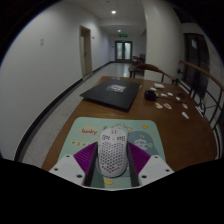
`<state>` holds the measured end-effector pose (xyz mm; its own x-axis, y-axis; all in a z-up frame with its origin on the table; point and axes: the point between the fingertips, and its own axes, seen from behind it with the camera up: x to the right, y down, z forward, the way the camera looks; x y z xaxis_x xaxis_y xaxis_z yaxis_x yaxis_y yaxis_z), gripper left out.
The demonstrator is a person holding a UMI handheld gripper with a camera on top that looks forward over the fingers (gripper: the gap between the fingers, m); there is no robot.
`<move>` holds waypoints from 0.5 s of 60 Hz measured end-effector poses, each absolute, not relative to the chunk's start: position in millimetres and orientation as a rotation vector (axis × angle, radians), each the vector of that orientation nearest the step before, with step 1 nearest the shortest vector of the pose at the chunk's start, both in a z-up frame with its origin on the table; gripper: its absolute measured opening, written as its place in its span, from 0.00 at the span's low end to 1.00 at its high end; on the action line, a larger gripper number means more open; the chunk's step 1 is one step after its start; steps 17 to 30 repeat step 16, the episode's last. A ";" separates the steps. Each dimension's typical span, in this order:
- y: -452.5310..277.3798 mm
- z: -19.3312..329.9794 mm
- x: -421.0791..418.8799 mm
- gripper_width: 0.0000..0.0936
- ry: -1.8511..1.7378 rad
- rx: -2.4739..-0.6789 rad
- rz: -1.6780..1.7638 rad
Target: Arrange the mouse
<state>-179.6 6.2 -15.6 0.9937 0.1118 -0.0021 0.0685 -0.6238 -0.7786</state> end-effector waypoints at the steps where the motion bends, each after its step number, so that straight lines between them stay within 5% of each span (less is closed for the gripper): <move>1: 4.5 -15.1 -180.6 0.63 -0.141 -2.252 0.074; 6: -8.8 -8.0 -187.7 0.82 -0.225 -2.257 0.153; 10: -25.2 2.2 -181.6 0.86 -0.272 -2.245 0.182; 30: -51.6 21.0 -159.2 0.87 -0.300 -2.211 0.192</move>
